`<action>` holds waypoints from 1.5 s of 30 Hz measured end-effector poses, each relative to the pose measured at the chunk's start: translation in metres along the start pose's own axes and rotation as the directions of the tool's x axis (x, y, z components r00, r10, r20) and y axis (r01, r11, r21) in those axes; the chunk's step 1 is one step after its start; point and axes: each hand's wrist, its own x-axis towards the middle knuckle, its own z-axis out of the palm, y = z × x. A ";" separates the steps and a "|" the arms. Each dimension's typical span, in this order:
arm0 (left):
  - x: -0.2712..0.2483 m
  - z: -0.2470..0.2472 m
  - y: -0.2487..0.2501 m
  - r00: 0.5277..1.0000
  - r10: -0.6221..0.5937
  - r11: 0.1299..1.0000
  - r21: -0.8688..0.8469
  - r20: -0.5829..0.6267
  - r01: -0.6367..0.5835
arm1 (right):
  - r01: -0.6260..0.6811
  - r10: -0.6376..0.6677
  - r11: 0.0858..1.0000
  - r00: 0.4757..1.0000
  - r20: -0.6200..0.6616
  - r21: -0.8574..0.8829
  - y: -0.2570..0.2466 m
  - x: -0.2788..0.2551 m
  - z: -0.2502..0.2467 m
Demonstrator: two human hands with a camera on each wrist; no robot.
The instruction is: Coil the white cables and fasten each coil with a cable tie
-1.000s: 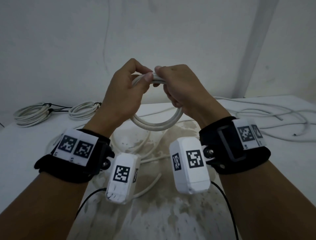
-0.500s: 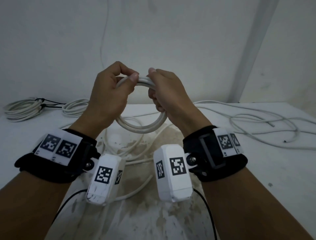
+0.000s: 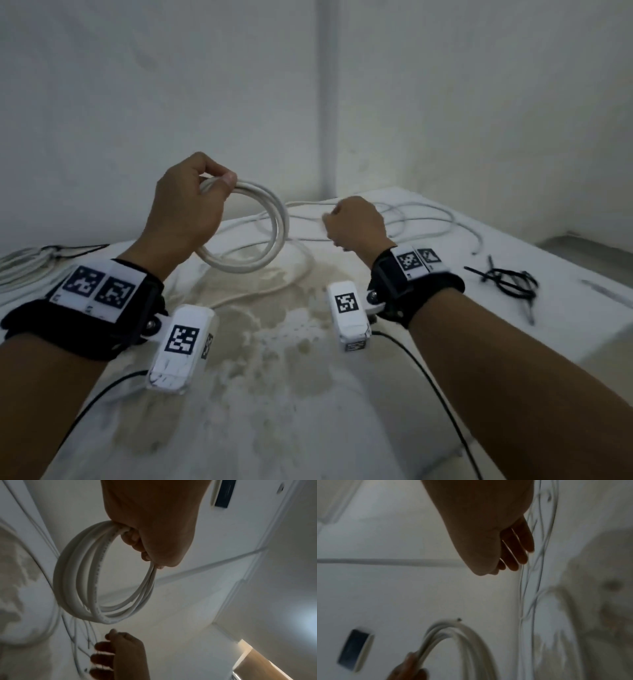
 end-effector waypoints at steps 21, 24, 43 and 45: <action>-0.023 0.056 0.086 0.980 0.000 0.997 -0.073 0.199 0.015 | -0.079 0.157 0.725 0.986 0.052 -0.685 0.168 -0.015 -0.124; -0.021 0.055 0.084 0.979 -0.014 0.996 -0.082 0.201 0.031 | -0.080 0.114 0.736 0.993 0.006 -0.673 0.161 -0.008 -0.128; -0.025 0.053 0.069 0.976 -0.063 0.995 -0.064 0.207 0.078 | -0.137 0.087 0.845 0.989 -0.121 -0.516 0.127 0.015 -0.100; -0.025 0.054 0.068 0.975 -0.071 0.994 -0.069 0.211 0.087 | -0.140 0.090 0.894 0.987 -0.135 -0.426 0.127 0.017 -0.099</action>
